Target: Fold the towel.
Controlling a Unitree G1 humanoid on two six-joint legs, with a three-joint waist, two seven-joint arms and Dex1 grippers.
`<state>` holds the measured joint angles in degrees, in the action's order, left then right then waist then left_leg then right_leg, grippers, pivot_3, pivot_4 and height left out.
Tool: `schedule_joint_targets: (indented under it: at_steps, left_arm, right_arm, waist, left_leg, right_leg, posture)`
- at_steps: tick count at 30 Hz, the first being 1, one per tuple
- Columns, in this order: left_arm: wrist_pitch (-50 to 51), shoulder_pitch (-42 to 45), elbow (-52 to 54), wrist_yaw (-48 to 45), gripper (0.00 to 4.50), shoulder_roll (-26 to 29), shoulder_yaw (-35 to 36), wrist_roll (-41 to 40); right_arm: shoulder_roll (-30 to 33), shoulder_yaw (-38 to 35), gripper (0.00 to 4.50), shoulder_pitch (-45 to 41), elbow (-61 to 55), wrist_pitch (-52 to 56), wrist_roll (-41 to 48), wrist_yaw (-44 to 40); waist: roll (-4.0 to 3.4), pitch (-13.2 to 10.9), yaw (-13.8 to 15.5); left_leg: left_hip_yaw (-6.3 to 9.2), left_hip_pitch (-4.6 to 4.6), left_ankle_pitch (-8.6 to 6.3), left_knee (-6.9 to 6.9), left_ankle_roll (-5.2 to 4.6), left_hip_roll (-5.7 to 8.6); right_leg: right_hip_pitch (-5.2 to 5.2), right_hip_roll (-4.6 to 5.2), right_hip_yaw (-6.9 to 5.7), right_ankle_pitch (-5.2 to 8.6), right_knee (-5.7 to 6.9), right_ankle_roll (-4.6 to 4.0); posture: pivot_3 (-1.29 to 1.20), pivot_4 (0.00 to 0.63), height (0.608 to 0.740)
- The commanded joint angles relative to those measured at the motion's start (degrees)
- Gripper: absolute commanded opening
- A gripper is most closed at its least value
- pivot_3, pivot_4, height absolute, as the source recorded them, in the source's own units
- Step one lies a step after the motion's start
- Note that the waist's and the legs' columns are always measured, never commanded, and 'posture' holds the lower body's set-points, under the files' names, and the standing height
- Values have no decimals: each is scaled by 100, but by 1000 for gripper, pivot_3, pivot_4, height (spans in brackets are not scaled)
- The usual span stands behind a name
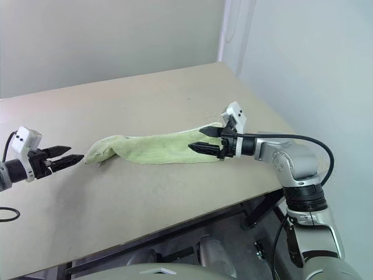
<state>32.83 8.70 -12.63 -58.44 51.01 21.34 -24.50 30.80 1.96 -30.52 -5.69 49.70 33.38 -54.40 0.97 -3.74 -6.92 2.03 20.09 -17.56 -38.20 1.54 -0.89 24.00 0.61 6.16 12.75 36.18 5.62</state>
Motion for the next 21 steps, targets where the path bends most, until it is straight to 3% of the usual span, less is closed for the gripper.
schedule_joint_targets:
  at_steps: [1, 10, 21]
  left_arm:
    - [-3, 209, 110, 24, 3658, 98, 119, -116]
    - [-205, 1055, -450, 10, 3658, -92, -392, 79]
    - [-885, 2874, -2933, 738, 3658, -905, -1245, 973]
  right_arm:
    - [13, -52, 4279, -264, 36, -69, 24, 14]
    - [-98, -191, 4279, -370, 355, -170, -102, 348]
    - [-602, -565, 4279, -1324, 2298, -710, -782, 1727]
  waist:
    - [1, 0, 9]
    - [2, 1, 111]
    - [3, 2, 120]
  left_leg:
    - [0, 4, 0, 0, 0, 0]
    - [-1, 16, 0, 0, 0, 1]
    - [-1, 19, 0, 0, 0, 4]
  right_leg:
    - [2, 0, 0, 0, -1, 0]
    - [13, 0, -1, -1, -5, 0]
    - [14, -2, 0, -29, -5, -2]
  posture:
    - [0, 0, 740]
    - [0, 0, 740]
    - [0, 0, 740]
